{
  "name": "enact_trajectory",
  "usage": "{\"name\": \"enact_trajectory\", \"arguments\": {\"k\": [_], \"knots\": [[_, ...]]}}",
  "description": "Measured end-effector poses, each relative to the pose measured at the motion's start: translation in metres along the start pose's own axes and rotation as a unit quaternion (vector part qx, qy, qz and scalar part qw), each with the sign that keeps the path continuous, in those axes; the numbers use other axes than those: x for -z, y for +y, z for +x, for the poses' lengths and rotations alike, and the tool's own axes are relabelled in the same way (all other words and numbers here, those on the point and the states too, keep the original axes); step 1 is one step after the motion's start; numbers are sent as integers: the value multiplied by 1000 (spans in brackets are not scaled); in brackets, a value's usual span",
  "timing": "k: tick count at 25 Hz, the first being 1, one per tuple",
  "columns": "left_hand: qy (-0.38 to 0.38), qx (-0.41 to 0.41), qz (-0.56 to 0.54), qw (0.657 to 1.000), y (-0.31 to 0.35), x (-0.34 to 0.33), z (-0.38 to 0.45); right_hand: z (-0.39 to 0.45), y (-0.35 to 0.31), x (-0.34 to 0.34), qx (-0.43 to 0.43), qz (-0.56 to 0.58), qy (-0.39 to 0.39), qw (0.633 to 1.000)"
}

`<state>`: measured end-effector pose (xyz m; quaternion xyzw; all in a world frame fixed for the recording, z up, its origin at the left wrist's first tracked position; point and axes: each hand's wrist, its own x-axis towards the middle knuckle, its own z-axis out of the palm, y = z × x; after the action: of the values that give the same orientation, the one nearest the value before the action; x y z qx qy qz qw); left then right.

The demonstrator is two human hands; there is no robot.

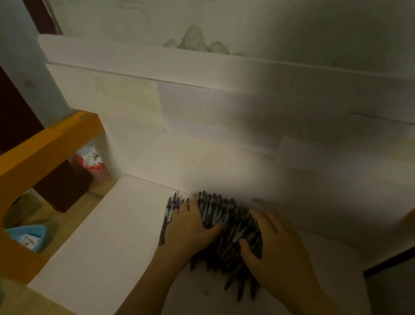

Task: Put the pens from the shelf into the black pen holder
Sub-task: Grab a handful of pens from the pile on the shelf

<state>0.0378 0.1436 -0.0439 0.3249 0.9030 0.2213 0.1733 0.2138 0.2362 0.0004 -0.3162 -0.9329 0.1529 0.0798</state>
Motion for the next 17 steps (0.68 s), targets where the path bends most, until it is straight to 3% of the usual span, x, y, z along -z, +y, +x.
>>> {"name": "enact_trajectory", "arguments": {"k": [12, 17], "knots": [[-30, -9, 56, 998, 9, -10, 29, 23, -12, -6, -33, -31, -2, 999], [-32, -16, 6, 999, 13, -12, 29, 27, -13, -2, -36, -53, 12, 998]]}}
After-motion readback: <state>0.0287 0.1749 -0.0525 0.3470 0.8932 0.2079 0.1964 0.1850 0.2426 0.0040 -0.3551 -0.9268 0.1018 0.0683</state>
